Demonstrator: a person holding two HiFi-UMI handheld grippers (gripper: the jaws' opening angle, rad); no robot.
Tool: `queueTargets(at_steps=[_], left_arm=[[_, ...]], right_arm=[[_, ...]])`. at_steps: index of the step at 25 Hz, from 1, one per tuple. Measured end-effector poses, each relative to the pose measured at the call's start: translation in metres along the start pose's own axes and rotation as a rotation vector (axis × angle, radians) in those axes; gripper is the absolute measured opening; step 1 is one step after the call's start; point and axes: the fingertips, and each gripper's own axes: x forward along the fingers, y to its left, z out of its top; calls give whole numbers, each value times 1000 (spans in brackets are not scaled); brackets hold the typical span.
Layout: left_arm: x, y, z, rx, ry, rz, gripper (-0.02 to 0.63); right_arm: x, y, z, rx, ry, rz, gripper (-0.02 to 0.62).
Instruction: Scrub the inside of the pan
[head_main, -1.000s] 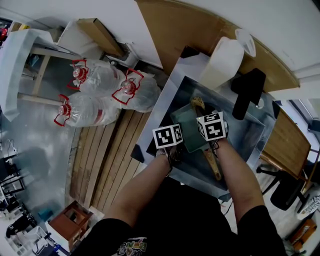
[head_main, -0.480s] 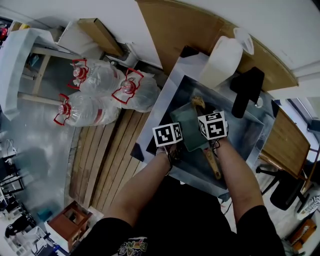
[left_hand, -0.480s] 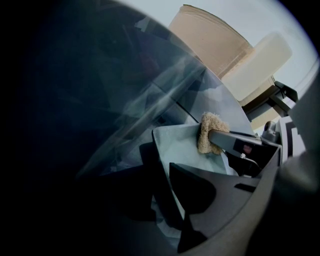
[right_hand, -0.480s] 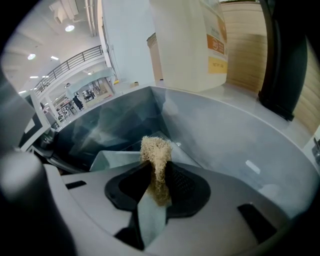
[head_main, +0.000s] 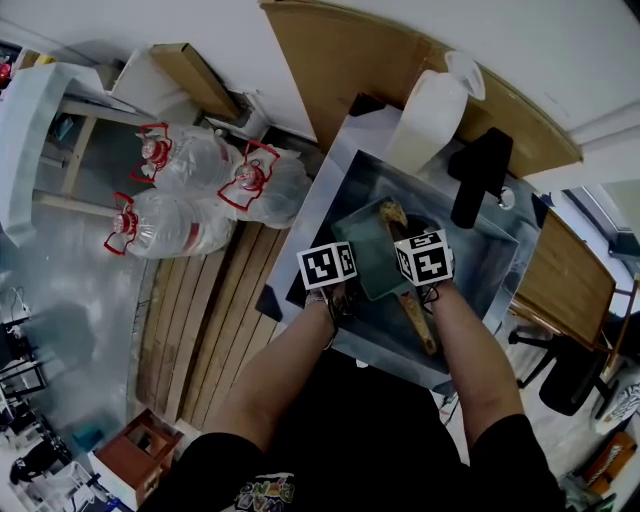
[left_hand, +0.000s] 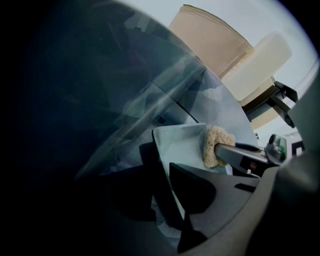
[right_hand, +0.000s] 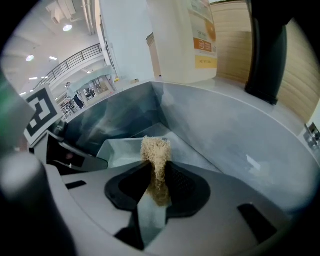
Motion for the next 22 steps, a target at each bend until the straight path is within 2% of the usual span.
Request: queueTargets(at_steps=[13, 22], left_arm=[[0, 1, -1, 0, -1, 2, 86], [2, 1, -3, -20, 7, -7, 86]], right_arm=[[-36, 0, -57, 48, 53, 24, 101], [-47, -2, -74, 69, 63, 25, 101]])
